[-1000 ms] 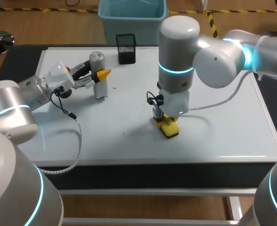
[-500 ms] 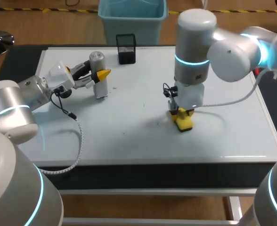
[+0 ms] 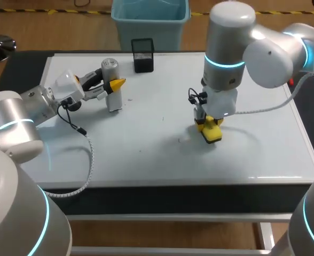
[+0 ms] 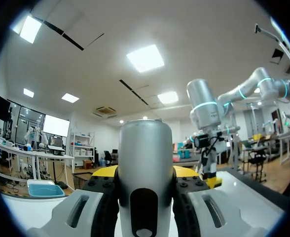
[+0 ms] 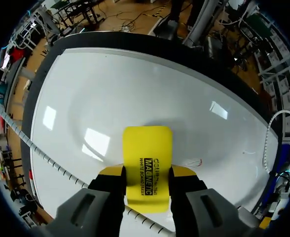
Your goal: Pick up the inspection probe, press it on each red-marked spot on the whiteboard one by one, put down the probe, pick up the eraser, and wipe off all the red marks.
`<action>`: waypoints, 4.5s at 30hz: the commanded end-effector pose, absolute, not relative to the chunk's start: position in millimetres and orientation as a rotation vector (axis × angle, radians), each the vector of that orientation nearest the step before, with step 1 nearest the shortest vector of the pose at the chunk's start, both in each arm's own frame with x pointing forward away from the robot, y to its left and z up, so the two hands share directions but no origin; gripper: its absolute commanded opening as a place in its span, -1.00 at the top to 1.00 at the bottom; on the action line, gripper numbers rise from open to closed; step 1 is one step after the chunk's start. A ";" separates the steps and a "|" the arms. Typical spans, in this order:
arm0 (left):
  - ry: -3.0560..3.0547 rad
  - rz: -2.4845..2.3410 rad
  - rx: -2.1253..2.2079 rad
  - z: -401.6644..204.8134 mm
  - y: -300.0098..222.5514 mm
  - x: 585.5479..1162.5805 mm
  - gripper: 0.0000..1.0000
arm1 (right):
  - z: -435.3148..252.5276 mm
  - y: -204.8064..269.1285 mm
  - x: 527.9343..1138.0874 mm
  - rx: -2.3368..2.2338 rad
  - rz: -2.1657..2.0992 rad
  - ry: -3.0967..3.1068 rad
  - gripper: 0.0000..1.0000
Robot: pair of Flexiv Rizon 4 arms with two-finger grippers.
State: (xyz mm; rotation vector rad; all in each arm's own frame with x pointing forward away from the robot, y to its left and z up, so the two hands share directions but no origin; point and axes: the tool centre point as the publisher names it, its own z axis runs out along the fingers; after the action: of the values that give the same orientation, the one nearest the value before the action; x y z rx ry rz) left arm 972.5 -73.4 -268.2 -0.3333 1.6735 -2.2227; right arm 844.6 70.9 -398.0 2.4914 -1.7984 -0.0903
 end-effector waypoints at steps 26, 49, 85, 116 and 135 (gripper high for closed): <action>1.672 -2.222 -0.334 -267.4 -73.8 972.2 1.00 | -417.0 161.3 804.8 2.632 -0.113 -1.583 1.00; 1.672 -2.222 -0.334 -267.4 -73.8 972.2 1.00 | -440.9 101.9 831.0 2.484 -0.118 -1.705 1.00; 1.672 -2.222 -0.334 -267.4 -73.8 972.2 1.00 | -385.8 35.8 863.7 2.394 -0.080 -1.972 1.00; 1.672 -2.222 -0.334 -267.4 -73.8 972.2 1.00 | -387.5 64.3 917.8 2.410 -0.034 -2.031 1.00; 1.672 -2.222 -0.334 -267.4 -73.8 972.2 1.00 | -400.3 97.0 1020.3 2.327 -0.073 -2.114 1.00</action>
State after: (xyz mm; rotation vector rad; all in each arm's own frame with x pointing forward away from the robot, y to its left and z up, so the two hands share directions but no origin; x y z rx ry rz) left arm 972.5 -73.3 -268.2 -0.3333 1.6736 -2.2227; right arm 997.5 88.7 -400.2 2.3616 -2.1495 -0.0388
